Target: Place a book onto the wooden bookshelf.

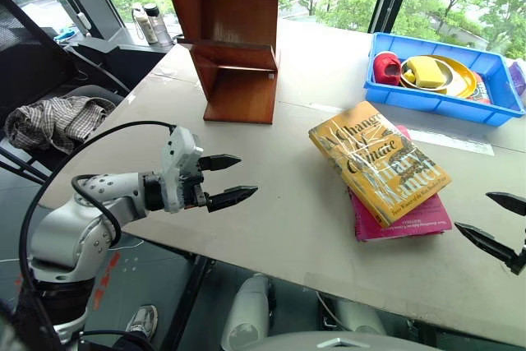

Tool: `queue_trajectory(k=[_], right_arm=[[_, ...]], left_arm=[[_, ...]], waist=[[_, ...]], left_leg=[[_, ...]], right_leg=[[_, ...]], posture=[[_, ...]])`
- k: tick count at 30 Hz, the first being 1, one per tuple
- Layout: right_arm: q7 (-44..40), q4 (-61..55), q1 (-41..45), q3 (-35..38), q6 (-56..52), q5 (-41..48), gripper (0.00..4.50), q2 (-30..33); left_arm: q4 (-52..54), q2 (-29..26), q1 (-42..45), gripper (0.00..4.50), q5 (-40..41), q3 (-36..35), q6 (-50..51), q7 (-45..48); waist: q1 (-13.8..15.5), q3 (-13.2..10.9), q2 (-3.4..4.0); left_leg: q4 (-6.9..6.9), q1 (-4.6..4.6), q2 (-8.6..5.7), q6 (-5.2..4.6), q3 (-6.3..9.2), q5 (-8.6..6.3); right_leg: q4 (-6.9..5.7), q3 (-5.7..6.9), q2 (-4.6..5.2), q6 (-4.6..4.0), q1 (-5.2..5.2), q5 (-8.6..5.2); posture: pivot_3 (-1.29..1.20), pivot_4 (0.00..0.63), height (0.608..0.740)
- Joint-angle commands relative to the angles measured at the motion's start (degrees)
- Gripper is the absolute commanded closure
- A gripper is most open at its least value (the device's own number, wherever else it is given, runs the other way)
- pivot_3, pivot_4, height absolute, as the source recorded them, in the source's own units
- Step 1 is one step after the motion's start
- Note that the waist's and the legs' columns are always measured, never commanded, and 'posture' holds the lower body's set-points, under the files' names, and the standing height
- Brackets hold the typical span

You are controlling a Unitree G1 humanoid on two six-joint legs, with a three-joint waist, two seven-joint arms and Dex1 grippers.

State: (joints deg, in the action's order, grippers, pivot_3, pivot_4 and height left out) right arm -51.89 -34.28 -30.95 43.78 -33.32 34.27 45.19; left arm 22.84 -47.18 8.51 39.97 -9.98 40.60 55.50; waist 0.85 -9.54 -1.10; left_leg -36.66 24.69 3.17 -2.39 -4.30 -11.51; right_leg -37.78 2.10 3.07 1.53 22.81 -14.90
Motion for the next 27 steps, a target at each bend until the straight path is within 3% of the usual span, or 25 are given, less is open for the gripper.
queue_trajectory(k=[1,9,12,16,20,23,27], right_arm=[[1.59,-1.46,2.86,0.55,-0.86,2.57,0.02,0.31],[10.7,-4.5,16.0,-4.01,-15.01,10.93,0.02,7.19],[15.61,-0.55,27.27,-11.81,-20.95,11.2,0.87,11.08],[18.67,5.7,45.12,-26.15,-24.66,6.83,2.78,14.27],[17.72,16.08,60.55,-44.93,-22.59,-5.82,4.47,15.33],[15.28,24.8,67.45,-54.78,-16.13,-15.78,4.47,14.61],[11.18,33.13,72.41,-60.31,-11.2,-21.92,4.47,12.84]], left_arm=[[0.17,-0.17,1.79,0.0,0.32,-0.47,-1.25,0.31],[4.08,0.27,3.12,0.0,2.31,-0.93,-2.17,1.62],[6.86,-0.19,2.72,0.0,2.89,-0.87,-2.36,2.47],[9.68,-0.3,2.45,0.0,3.22,-1.13,-2.73,1.75],[12.54,0.04,1.29,0.0,4.66,-1.97,-2.1,-0.04],[14.87,0.61,-0.65,0.0,4.96,-2.37,-2.18,-2.15],[17.94,1.44,-4.16,0.0,5.4,-3.01,-2.1,-5.41]], waist=[[0.0,0.0,0.0],[-0.03,-0.03,0.01],[-0.27,-0.05,-0.01],[-0.26,-0.08,0.03],[-0.2,-0.1,0.02],[0.06,-0.11,0.0],[-0.18,-0.12,0.02]], left_leg=[[0.0,0.0,0.0,0.0,0.0,0.0],[-0.01,0.01,0.0,0.0,-0.01,0.01],[0.0,0.02,-0.02,-0.01,-0.08,0.0],[-0.01,0.01,-0.01,-0.02,-0.1,0.01],[0.03,0.16,-0.01,-0.02,-0.17,0.01],[0.04,0.31,-0.06,-0.03,-0.31,0.02],[0.02,0.44,-0.06,-0.02,-0.44,0.02]], right_leg=[[0.0,0.0,0.0,0.0,0.0,0.0],[-0.02,-0.01,-0.02,-0.1,0.02,0.06],[0.02,-0.07,-0.02,-0.1,0.03,0.07],[-0.04,-0.11,-0.06,-0.11,0.11,0.07],[-0.06,-0.17,-0.09,-0.12,0.3,0.07],[-0.05,-0.29,-0.26,-0.09,0.47,0.07],[-0.07,-0.47,-0.37,0.15,0.62,0.2]], posture=[[0.0,0.15,0.74],[0.0,0.15,0.74],[0.0,0.15,0.74],[0.0,0.15,0.74],[0.0,0.15,0.74],[0.0,0.15,0.74],[0.0,0.15,0.74]])
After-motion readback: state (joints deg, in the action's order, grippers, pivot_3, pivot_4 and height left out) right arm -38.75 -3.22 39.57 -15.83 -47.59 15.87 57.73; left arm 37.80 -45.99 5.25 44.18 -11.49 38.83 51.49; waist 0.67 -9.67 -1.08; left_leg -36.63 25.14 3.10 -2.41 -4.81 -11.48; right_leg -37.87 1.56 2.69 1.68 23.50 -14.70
